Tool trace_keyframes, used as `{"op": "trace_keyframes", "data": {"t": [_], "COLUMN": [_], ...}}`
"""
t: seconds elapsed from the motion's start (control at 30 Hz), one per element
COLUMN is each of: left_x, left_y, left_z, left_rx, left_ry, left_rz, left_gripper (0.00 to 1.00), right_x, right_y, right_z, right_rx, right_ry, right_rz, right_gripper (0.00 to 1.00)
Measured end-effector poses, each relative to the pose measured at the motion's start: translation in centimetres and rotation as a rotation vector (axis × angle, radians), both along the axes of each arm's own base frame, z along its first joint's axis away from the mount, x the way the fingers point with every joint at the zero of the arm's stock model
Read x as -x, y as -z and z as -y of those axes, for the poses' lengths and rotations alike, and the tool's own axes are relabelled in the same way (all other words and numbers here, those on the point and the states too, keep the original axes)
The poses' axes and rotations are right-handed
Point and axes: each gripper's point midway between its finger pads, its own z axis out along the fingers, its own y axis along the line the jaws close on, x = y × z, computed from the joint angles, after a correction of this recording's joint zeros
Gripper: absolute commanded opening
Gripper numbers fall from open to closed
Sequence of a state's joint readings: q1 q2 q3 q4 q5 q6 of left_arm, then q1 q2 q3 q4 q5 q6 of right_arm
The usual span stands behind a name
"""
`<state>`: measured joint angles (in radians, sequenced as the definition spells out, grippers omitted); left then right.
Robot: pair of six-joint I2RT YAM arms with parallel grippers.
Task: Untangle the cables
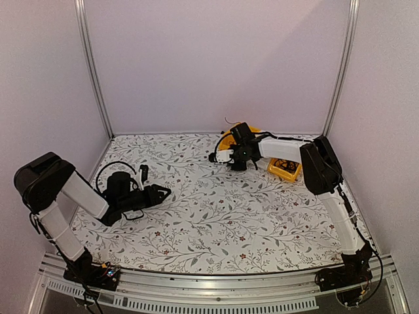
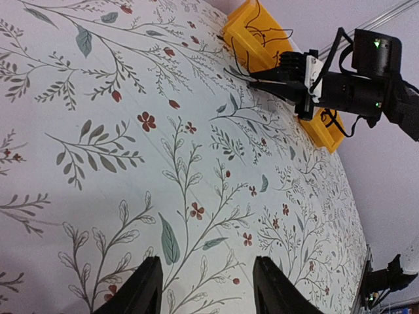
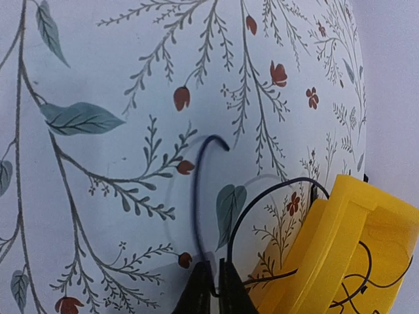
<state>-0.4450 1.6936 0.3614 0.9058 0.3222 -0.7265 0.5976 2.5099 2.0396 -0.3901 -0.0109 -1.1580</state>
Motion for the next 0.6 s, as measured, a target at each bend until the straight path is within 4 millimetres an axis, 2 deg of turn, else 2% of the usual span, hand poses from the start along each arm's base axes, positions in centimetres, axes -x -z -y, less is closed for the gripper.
{"op": "trace_keyframes", "data": {"t": [0.17, 0.3, 0.37, 0.43, 0.6], "left_x": [0.0, 0.1, 0.1, 0.1, 0.1], "left_y": [0.1, 0.5, 0.6, 0.9, 1.3], "left_z": [0.0, 0.0, 0.0, 0.0, 0.0], "left_rx": [0.001, -0.002, -0.003, -0.005, -0.007], "left_ry": [-0.001, -0.001, -0.001, 0.000, -0.001], "left_rz": [-0.004, -0.014, -0.018, -0.026, -0.040], "left_gripper": [0.47, 0.47, 0.47, 0.47, 0.47], "right_x": [0.3, 0.7, 0.8, 0.7, -0.2], "right_y": [-0.1, -1.5, -3.2, -5.7, -13.4], "right_z": [-0.9, -2.0, -2.4, -2.8, -3.4], "right_rx": [-0.036, -0.097, -0.131, -0.175, -0.302], "right_ry": [-0.008, -0.019, -0.021, -0.023, -0.026], "right_rz": [-0.015, -0.027, -0.018, 0.006, 0.098], "right_gripper": [0.00, 0.00, 0.00, 0.00, 0.00]}}
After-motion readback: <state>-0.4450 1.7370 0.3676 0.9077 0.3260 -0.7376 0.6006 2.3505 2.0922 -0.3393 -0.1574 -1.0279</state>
